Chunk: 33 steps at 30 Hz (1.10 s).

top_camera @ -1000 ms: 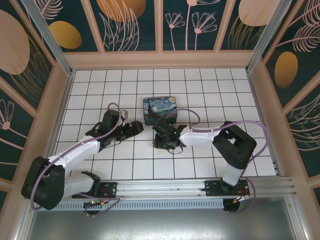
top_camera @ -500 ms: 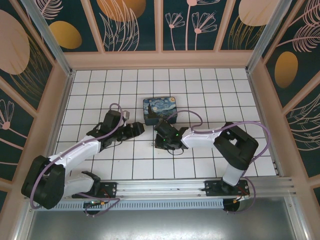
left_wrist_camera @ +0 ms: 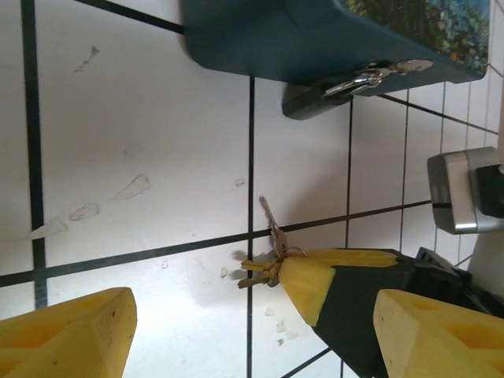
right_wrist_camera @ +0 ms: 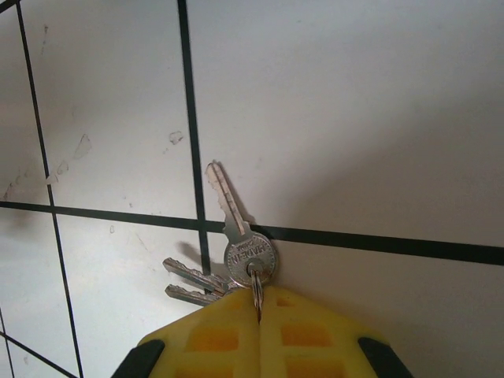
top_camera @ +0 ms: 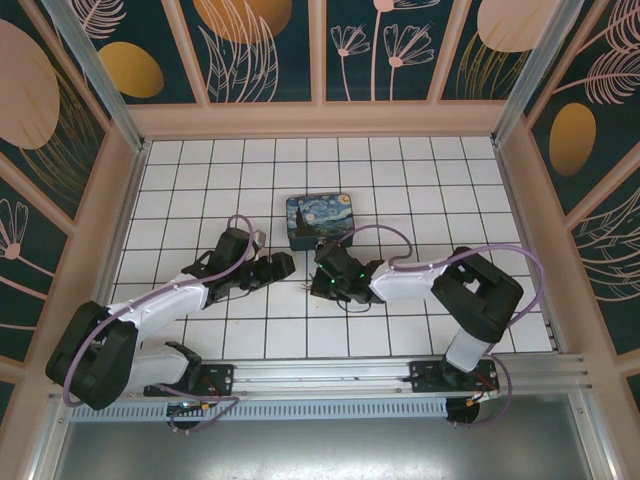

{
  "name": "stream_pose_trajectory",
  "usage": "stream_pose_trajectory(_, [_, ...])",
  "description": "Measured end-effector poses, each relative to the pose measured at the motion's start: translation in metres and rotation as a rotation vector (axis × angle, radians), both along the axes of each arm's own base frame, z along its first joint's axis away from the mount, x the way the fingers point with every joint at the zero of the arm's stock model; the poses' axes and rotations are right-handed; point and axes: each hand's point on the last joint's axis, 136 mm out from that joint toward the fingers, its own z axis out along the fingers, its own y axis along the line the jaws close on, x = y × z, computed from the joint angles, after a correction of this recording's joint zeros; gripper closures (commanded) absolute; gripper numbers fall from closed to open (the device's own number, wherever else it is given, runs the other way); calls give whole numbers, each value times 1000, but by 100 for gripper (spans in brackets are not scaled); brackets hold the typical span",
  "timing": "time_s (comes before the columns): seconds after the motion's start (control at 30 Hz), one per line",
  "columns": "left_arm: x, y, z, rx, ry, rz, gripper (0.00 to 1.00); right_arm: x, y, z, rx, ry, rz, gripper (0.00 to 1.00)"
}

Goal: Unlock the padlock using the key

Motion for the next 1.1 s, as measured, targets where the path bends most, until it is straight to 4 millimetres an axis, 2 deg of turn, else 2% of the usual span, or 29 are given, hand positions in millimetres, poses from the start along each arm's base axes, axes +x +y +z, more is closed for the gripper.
stream_pose_trajectory(0.13, [2, -6, 0, -70, 30, 35, 26, 2, -3, 5, 29, -2, -15, 100])
stream_pose_trajectory(0.33, [-4, -17, -16, -118, 119, 78, 28, 1, 0, 16, 92, -2, -24, 100])
stream_pose_trajectory(0.47, [-2, -25, -18, -147, 139, 94, 41, 1, 2, 19, 108, -2, -18, 100])
stream_pose_trajectory(0.57, [2, -27, -20, -164, 149, 109, 44, 0, 3, 20, 112, 1, -15, 100])
stream_pose_trajectory(0.67, [2, -28, -19, -175, 147, 110, 47, 2, 2, 20, 113, 1, -20, 100])
stream_pose_trajectory(0.8, [2, -32, -15, -192, 135, 86, 56, 5, -1, 20, 116, 6, -33, 100])
stream_pose_trajectory(1.1, [-10, -44, -10, -209, 123, -2, 64, 8, 5, 27, 141, 9, -33, 100])
